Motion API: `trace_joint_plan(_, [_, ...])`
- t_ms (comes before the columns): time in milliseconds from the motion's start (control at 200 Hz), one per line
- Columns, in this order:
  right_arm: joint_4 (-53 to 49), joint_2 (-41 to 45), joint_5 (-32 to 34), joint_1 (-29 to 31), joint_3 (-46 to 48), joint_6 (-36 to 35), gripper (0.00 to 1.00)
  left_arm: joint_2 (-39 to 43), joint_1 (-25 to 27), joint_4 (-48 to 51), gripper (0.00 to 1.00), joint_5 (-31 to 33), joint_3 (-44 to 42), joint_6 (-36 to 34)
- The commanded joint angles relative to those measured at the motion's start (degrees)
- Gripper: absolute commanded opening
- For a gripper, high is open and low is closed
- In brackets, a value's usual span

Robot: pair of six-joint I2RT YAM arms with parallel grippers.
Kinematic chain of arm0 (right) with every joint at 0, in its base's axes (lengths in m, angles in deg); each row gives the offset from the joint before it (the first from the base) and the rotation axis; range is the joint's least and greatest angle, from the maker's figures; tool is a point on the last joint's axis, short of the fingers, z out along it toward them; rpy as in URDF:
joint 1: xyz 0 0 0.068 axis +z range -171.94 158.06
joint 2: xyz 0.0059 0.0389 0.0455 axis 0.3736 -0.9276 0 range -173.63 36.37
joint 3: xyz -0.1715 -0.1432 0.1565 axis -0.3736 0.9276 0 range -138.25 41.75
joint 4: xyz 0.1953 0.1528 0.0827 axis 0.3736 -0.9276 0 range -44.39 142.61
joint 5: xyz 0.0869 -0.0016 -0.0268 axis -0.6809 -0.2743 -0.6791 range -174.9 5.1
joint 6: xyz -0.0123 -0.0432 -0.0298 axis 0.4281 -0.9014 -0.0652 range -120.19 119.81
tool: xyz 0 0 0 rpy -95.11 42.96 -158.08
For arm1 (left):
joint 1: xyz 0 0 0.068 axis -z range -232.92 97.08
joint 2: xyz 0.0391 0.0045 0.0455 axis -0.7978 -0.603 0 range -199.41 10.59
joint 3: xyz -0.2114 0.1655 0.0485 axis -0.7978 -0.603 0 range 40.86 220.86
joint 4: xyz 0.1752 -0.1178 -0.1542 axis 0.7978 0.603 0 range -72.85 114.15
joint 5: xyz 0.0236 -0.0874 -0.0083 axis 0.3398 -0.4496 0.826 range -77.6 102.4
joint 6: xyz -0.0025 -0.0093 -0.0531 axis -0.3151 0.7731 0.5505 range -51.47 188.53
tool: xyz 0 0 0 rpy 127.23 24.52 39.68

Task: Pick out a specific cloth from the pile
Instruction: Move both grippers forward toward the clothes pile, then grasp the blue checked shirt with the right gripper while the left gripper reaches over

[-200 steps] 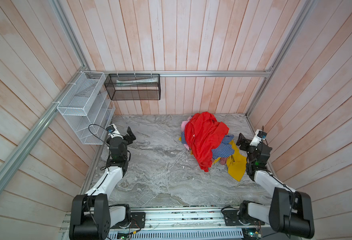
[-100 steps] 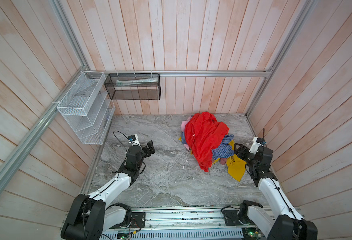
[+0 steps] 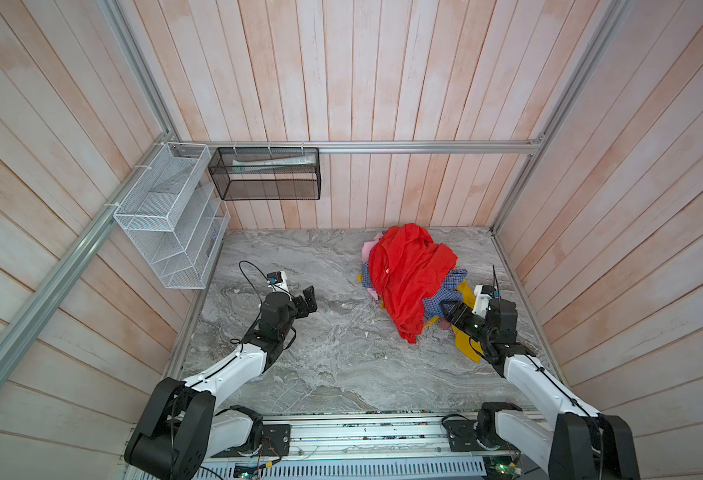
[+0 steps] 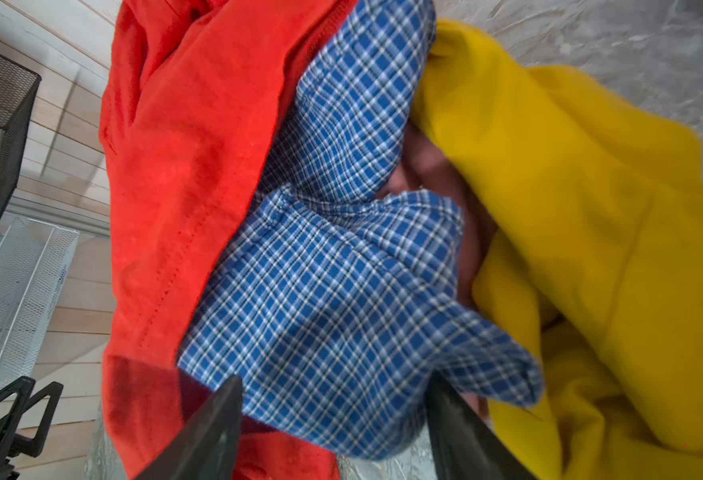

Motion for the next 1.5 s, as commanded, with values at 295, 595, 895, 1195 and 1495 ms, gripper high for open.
trace_joint_plan(295, [7.9,-7.0,-1.0,0.9,-2.8,0.5,0.23,1.7,0.7,1.9,1.00,1.4,0.2,-0.5])
trace_joint_plan(595, [3.2,6.2,0.4,2.1,-5.7,-0.9,0.00,1.7,1.3,2.7,1.00,1.6,1.8,-2.4])
trace_joint_plan(895, [-2.2,11.9,-0.5,4.7,-12.9,-2.4,0.00,0.0,10.1,1.0,1.00,1.9,6.2,-11.2])
trace_joint_plan(1195, [-5.2,14.9,-3.6,5.4,-21.0,-5.5,0.00,-6.1,17.4,-0.8,1.00,-25.1,18.8,-18.5])
trace_joint_plan(1495, [-6.7,13.5,-7.8,6.3,-25.5,-8.6,0.00,-22.1,25.9,3.4,1.00,-35.3,39.8,-27.2])
